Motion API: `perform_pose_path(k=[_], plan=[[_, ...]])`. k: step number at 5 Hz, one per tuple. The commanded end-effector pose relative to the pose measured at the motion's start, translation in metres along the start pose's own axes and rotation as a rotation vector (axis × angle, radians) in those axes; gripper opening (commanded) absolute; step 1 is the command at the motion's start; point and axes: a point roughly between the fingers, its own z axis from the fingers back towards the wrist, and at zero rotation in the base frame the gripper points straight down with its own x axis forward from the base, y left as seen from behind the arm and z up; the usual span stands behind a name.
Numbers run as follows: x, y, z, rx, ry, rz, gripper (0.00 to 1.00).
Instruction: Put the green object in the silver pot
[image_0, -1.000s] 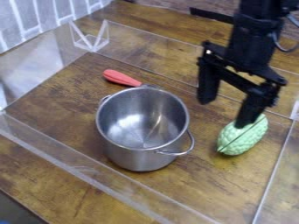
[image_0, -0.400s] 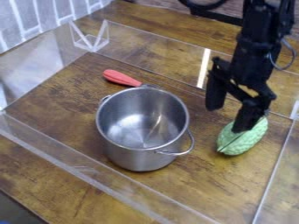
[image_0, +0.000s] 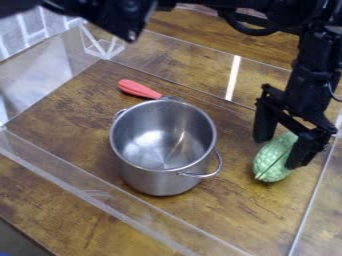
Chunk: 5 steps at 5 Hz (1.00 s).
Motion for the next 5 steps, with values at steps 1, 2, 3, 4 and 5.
perform_pose_path(k=[1,2,3,4,5], plan=[[0.000,0.021,0.025,0.003,-0.036,0.026,1.00],[-0.001,0.016,0.017,-0.007,-0.003,0.024,1.00],[0.004,0.005,0.013,-0.017,0.011,0.002,1.00],[-0.001,0.006,0.000,-0.033,0.026,0.007,1.00],[-0.013,0.011,-0.001,-0.058,0.044,0.049,1.00]])
